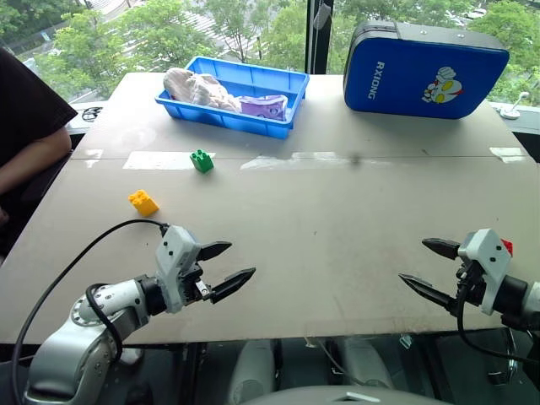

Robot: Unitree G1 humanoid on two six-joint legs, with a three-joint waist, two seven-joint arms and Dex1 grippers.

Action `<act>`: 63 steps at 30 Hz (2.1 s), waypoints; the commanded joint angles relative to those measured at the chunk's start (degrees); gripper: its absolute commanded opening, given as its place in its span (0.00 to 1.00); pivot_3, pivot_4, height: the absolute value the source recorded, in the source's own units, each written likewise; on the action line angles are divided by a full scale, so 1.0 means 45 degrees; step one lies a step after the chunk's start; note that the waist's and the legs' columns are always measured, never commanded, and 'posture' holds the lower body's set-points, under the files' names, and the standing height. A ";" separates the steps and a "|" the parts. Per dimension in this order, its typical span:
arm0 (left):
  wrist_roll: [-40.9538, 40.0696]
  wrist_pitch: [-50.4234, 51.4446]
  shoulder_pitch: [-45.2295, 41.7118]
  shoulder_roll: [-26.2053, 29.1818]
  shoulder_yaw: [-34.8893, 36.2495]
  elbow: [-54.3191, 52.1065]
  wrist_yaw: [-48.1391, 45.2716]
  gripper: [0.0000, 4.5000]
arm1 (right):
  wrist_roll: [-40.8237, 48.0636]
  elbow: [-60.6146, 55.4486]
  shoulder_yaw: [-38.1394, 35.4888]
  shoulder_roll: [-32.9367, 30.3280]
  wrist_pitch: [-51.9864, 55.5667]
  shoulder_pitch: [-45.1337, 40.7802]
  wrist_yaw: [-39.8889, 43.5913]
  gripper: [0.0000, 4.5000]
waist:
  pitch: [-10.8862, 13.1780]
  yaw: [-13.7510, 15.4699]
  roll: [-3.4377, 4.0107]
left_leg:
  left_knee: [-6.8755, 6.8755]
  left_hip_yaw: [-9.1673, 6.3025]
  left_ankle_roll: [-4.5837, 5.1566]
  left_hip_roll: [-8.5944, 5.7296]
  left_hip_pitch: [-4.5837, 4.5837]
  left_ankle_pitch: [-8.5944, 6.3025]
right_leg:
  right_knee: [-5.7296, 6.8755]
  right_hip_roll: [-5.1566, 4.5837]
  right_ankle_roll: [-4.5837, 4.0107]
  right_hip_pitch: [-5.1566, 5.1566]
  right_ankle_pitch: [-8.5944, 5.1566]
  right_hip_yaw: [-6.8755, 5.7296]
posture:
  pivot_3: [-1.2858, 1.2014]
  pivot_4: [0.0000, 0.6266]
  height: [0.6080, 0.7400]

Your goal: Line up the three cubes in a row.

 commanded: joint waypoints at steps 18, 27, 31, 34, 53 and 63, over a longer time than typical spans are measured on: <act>-0.1726 0.0560 -0.7322 0.0516 -0.3572 0.0357 -0.2868 0.99 | -0.3389 -0.0338 -0.2302 0.1188 1.2318 -0.6266 -0.8031 1.00 | 0.0005 0.0132 0.0010 | 0.0008 0.0002 0.0002 -0.0043 -0.0018 0.0003 | 0.0006 0.0023 -0.0055 0.0006 0.0033 0.0017 | 0.52 0.24 1.00; -0.0807 -0.0411 -0.8845 -0.0375 -0.5061 0.1724 -0.4064 0.99 | -0.2497 0.1269 -0.3262 0.1425 1.3390 -0.7099 -0.8135 1.00 | 0.0005 -0.0009 0.0011 | 0.0007 -0.0001 0.0005 -0.0038 -0.0011 0.0004 | 0.0007 0.0065 -0.0003 0.0004 0.0004 0.0035 | 0.52 0.24 1.00; -0.0675 -0.0484 -0.8907 -0.0506 -0.5151 0.1709 -0.4071 0.99 | -0.2495 0.1811 -0.3303 0.1794 1.3390 -0.7367 -0.8711 1.00 | 0.0005 -0.0126 0.0011 | 0.0007 0.0002 0.0006 -0.0039 -0.0015 0.0003 | 0.0007 0.0063 -0.0001 0.0004 0.0005 0.0042 | 0.52 0.24 1.00; -0.0684 -0.0442 -0.8875 -0.0529 -0.5104 0.1601 -0.4019 0.99 | -0.2506 0.2131 -0.3279 0.2136 1.3390 -0.7515 -0.9179 1.00 | 0.0005 -0.0189 0.0011 | 0.0007 0.0001 0.0006 -0.0038 -0.0014 0.0003 | 0.0007 0.0062 0.0001 0.0003 0.0006 0.0046 | 0.52 0.24 1.00; -0.0893 -0.0138 -0.8317 -0.0217 -0.4725 0.1004 -0.3416 1.00 | -0.1717 0.3387 -0.2358 0.1570 1.3390 -0.7763 -0.9273 0.30 | 0.0005 -0.0213 0.0011 | 0.0007 -0.0001 0.0006 -0.0037 -0.0014 0.0003 | 0.0009 0.0063 0.0003 0.0004 0.0005 0.0048 | 0.52 0.24 1.00; -0.0675 -0.0572 -0.5164 0.0175 -0.2507 0.0022 -0.1841 1.00 | -0.0421 0.1101 0.4186 -0.1522 0.5317 -0.8697 -0.0839 0.30 | 0.0026 -0.0619 0.0024 | -0.0012 0.0004 0.0007 -0.0004 0.0012 0.0002 | 0.0006 0.0094 0.0009 -0.0002 0.0003 0.0069 | 0.52 0.24 1.00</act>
